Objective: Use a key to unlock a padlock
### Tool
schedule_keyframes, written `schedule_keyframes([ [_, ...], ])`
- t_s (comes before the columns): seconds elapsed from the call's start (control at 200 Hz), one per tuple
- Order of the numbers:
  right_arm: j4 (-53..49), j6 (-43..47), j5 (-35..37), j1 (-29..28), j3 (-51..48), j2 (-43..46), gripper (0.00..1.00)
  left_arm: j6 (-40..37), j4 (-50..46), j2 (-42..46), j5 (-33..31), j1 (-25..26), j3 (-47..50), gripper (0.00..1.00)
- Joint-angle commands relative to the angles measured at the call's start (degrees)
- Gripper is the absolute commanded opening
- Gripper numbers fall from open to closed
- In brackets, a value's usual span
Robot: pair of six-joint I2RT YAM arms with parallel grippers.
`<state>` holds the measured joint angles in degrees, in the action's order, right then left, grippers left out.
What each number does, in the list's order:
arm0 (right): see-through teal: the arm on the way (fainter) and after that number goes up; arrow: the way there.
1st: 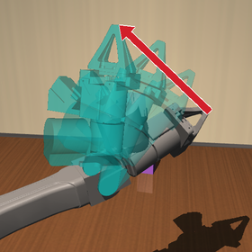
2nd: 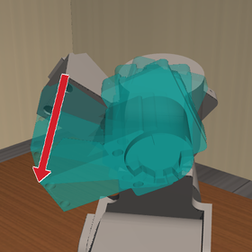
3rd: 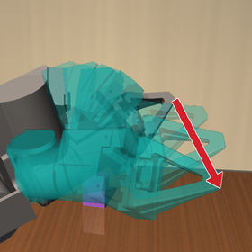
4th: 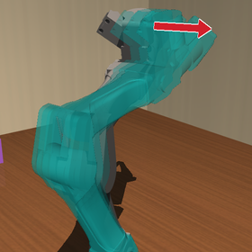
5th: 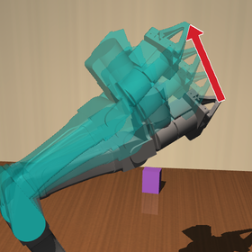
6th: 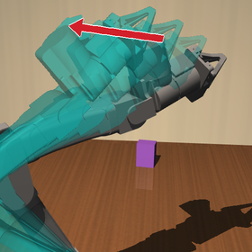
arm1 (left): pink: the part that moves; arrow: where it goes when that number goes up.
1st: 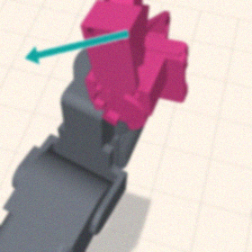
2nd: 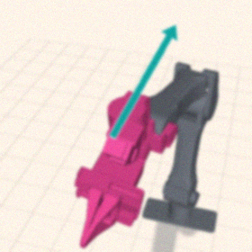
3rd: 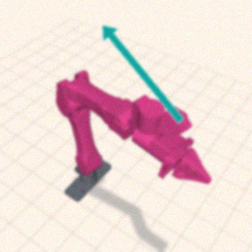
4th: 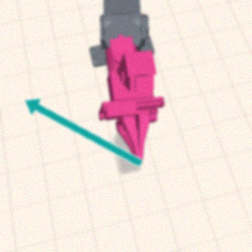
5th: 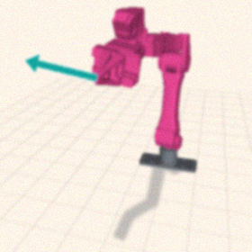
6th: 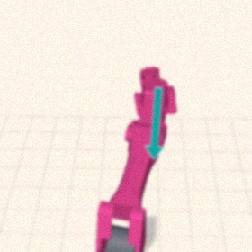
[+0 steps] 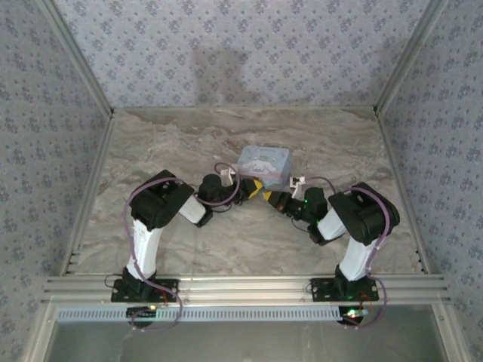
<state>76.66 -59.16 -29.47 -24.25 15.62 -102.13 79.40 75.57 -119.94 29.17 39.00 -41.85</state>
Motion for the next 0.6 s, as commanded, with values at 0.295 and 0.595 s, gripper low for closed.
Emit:
schedule_keyframes([
  [0.295,1.7,-0.4,-0.7,0.7,0.1,1.7,0.00,2.0,0.7,-1.7,1.1,0.5,0.5,0.00],
  [0.595,2.8,-1.5,-0.5,0.7,1.6,-0.1,0.00,2.3,1.0,-2.1,1.5,0.9,0.0,0.00],
])
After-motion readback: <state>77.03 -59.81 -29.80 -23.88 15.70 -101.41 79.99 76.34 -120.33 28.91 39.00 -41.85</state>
